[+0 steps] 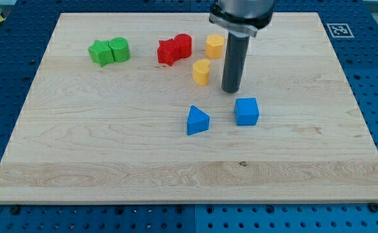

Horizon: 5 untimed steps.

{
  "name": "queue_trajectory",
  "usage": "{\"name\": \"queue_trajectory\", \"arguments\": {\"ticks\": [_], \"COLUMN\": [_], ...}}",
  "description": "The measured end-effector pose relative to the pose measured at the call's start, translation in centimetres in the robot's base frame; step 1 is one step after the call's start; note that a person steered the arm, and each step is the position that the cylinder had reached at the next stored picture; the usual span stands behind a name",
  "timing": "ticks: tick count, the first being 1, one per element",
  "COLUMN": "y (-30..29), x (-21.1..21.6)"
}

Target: Slide the yellow heart to the yellow hexagon

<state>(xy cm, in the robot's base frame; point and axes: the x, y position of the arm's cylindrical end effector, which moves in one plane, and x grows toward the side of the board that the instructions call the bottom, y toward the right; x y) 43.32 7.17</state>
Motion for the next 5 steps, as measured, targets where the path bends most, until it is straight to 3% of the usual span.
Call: {"name": "queue_trajectory", "arguments": {"ticks": [2,5], "y": [-1.7,-4.3], "x": [2.4,0.0]}}
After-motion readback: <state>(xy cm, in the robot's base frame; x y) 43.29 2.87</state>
